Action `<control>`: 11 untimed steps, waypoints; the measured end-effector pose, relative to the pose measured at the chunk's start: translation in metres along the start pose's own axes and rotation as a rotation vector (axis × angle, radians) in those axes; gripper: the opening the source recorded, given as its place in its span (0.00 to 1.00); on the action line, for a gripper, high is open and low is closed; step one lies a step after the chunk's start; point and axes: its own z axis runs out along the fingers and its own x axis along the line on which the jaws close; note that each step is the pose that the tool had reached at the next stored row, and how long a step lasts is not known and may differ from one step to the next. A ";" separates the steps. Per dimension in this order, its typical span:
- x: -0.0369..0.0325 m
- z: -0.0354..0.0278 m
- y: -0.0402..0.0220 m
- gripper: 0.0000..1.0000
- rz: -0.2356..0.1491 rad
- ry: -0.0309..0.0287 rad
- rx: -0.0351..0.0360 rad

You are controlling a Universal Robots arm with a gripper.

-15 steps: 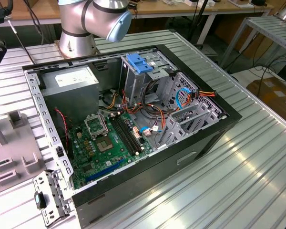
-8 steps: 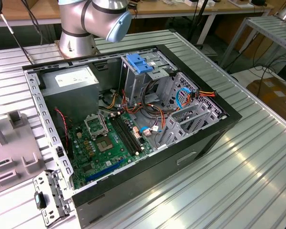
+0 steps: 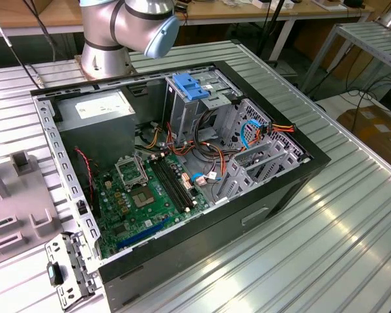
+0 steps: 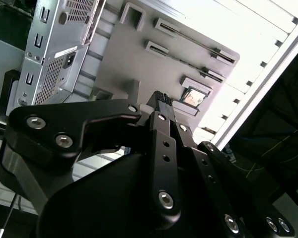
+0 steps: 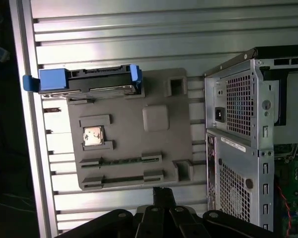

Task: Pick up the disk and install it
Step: 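Reach for the disk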

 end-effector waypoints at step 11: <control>0.0233 0.0001 -0.0017 0.11 0.000 0.0000 0.0000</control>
